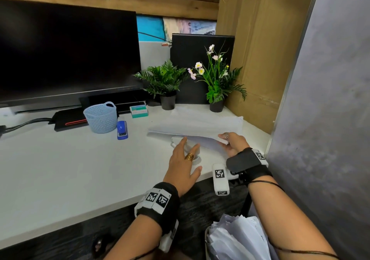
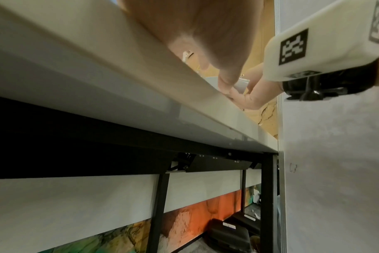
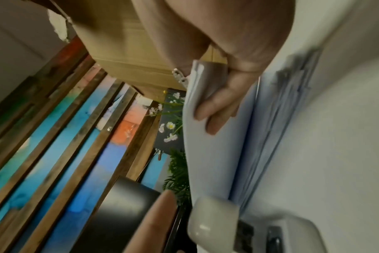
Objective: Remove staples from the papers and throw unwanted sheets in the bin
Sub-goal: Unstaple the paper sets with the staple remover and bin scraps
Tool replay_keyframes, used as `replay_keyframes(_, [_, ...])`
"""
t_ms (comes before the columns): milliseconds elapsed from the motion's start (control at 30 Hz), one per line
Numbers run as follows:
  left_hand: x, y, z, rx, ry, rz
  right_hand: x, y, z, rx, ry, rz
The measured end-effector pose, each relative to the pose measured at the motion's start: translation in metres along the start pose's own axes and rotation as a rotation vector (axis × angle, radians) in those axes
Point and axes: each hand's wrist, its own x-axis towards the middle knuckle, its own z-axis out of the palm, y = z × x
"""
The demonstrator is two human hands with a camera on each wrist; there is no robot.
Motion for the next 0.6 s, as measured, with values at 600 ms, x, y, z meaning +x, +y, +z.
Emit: replay_keyframes(600, [-0.036,0.006,-0.167,0.224,0.374,-0.007,-0.098,0.019,0.058,-0.164,-0.902,-0.25])
